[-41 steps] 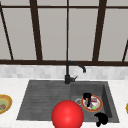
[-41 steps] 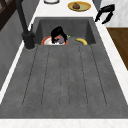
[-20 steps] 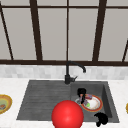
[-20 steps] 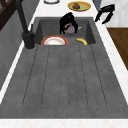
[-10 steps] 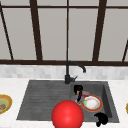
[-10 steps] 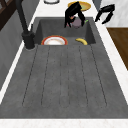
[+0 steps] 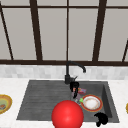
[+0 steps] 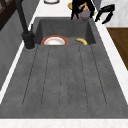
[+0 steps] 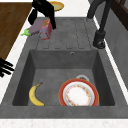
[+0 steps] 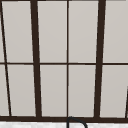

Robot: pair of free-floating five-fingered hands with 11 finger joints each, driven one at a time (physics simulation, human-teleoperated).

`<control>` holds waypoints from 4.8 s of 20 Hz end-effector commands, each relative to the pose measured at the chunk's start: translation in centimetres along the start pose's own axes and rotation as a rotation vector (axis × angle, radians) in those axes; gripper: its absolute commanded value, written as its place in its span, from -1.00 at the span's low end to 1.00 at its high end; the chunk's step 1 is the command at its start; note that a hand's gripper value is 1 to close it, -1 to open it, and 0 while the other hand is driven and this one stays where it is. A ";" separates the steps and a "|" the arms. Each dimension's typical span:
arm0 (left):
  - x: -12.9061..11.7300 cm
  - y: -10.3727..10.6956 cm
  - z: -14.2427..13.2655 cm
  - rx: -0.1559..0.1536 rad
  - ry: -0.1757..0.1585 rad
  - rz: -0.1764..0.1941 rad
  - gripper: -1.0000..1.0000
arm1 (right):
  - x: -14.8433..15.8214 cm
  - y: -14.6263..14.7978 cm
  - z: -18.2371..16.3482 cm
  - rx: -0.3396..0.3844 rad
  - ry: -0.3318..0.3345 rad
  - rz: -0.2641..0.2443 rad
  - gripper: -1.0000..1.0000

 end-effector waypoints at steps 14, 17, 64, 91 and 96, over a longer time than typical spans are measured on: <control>5.0 -1.7 11.0 -0.086 0.054 -0.011 1.00 | 0.0 0.0 0.0 0.000 0.000 0.000 0.00; 4.6 -3.7 13.1 -0.090 0.064 -0.054 1.00 | 0.0 0.0 0.0 0.000 0.000 0.000 0.00; 5.6 -5.3 44.2 -0.249 0.167 0.031 1.00 | 0.0 0.0 0.0 0.000 0.000 0.000 0.00; 2.1 -0.2 65.2 -0.196 0.160 -0.013 1.00 | 0.0 0.0 0.0 0.000 0.000 0.000 0.00; -2.5 -2.8 67.7 -0.188 0.153 -0.014 1.00 | 0.0 0.0 0.0 0.000 0.000 0.000 0.00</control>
